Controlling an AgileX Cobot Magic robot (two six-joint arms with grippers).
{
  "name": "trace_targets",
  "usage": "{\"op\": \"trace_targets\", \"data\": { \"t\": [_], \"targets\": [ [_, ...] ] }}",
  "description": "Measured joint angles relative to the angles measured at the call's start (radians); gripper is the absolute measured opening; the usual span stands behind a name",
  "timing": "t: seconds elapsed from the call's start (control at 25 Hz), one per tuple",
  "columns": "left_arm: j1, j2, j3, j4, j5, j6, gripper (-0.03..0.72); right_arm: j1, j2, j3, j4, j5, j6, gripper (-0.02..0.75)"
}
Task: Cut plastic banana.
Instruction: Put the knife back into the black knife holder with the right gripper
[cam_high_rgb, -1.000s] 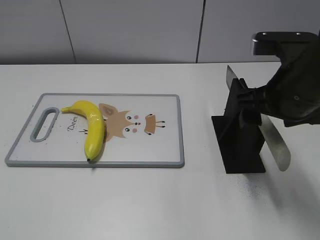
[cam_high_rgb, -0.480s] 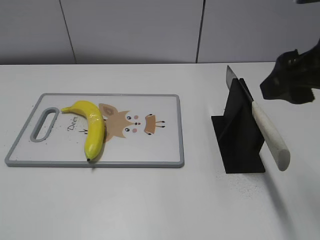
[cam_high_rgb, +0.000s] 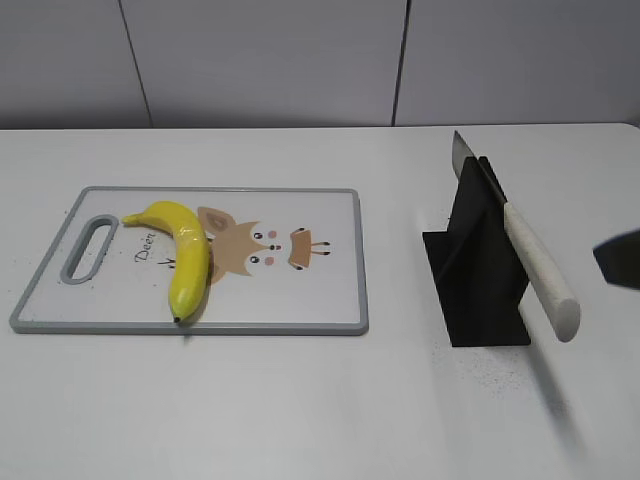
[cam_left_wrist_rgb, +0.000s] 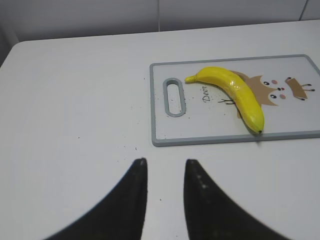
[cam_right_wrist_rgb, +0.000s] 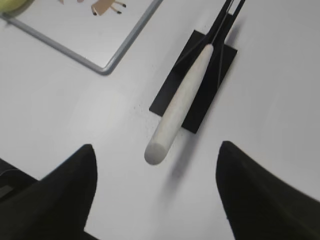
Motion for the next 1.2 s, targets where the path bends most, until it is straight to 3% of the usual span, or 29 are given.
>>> {"op": "trace_targets", "data": {
  "t": [0.4,0.64,1.2],
  "targets": [
    [0.0,0.0,0.0,0.0,0.0,0.0,0.241,0.0,-0.336,0.293,0.022,0.013,-0.005,0.577],
    [0.0,0.0,0.0,0.0,0.0,0.0,0.241,0.0,-0.528,0.329,0.023,0.098,-0.006,0.577],
    [0.0,0.0,0.0,-0.001,0.0,0.0,0.241,0.0,-0.819,0.394,0.03,0.096,0.018,0.575]
  ]
}}
